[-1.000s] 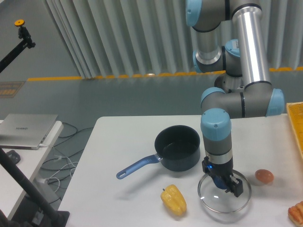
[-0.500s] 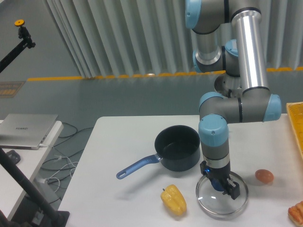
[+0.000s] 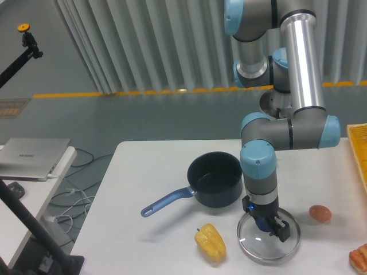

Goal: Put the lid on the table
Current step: 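Lower the glass lid flat onto the table beside the yellow pepper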

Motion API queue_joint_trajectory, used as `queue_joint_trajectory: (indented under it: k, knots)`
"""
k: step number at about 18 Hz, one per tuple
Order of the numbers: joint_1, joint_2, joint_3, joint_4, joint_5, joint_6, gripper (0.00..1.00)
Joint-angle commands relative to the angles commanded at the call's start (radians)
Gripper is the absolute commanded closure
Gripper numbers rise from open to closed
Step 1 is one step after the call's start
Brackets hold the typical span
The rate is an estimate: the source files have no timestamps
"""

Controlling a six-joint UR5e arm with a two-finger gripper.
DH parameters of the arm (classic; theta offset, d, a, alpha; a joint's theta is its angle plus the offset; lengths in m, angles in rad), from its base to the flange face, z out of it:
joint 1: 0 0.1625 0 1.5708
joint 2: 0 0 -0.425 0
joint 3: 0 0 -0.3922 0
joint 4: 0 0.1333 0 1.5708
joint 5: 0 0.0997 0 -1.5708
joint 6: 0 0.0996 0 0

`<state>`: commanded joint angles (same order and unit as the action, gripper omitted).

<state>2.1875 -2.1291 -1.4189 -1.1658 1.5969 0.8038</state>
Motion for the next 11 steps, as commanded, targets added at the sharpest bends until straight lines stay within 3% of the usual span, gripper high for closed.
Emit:
queue_joint_trajectory:
  k: [7,11]
  knots:
    - [-0.006,-0.008,0.0,0.0,0.0,0.0,0.51]
    - [-0.006,-0.009,0.0,0.0,0.0,0.003,0.35]
